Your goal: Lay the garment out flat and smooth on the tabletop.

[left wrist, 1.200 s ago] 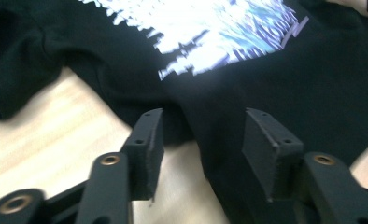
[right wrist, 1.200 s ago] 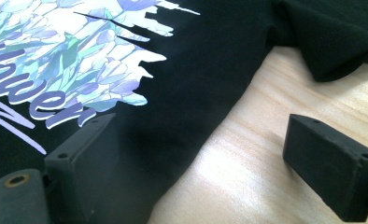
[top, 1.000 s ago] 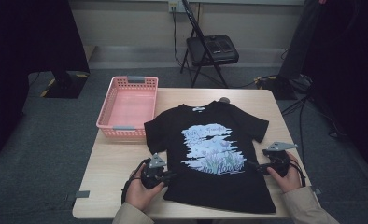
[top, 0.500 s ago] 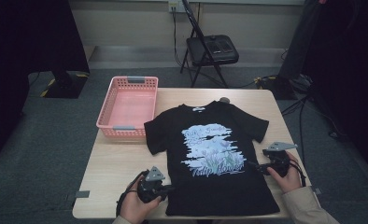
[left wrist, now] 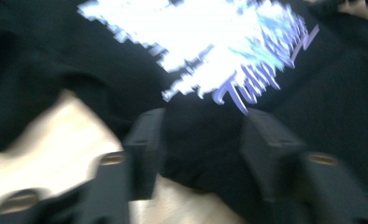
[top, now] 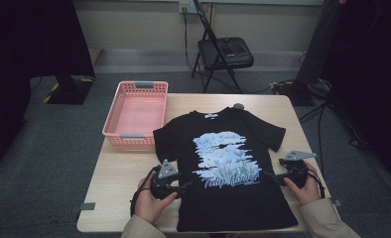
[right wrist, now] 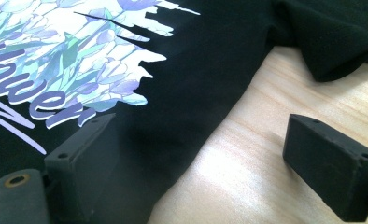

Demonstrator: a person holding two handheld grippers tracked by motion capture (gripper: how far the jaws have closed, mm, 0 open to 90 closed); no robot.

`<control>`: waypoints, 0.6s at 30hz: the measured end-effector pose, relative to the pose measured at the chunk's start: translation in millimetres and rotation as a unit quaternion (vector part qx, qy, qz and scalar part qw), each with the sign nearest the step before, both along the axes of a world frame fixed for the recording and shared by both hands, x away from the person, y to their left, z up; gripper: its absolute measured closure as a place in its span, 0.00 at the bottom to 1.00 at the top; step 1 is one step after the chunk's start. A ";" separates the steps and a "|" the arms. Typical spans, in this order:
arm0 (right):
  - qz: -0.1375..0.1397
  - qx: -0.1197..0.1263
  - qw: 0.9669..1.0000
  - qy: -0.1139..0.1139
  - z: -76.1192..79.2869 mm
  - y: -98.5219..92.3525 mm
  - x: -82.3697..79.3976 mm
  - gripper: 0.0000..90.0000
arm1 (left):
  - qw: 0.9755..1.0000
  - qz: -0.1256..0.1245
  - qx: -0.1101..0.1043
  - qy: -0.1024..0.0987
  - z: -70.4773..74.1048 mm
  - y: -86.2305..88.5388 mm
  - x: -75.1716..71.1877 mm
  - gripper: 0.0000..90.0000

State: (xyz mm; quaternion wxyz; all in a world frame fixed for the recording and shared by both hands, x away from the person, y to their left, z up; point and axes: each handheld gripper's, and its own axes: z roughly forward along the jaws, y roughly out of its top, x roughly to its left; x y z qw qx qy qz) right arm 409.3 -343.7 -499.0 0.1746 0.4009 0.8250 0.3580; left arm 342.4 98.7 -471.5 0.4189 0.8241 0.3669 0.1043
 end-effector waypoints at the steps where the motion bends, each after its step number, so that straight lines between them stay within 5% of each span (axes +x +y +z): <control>1: 0.000 0.000 1.000 0.000 0.0 0.0 0.0 0.11 | 1.000 -0.005 0.001 0.004 -1.6 -2.1 -0.1 0.63; 5: 0.000 0.000 1.000 0.000 0.0 0.0 0.0 0.11 | 0.999 -0.032 0.025 0.031 -5.9 -6.1 -5.1 0.84; 10: 0.000 0.000 1.000 0.000 0.0 0.0 0.0 0.11 | 0.996 -0.060 0.046 0.054 -12.4 -5.0 -20.1 0.88; 12: 0.000 0.000 1.000 0.000 0.0 0.0 0.0 0.11 | 0.997 -0.056 0.038 0.043 -12.9 -2.9 -23.5 0.76; 16: 0.000 0.000 1.000 0.000 0.0 0.0 0.0 0.11 | 0.999 -0.029 0.022 -0.005 -11.6 0.6 -17.0 0.34; 18: 0.000 0.000 1.000 0.000 0.0 0.0 0.0 0.11 | 0.999 -0.028 0.002 -0.018 -10.4 2.6 -10.7 0.27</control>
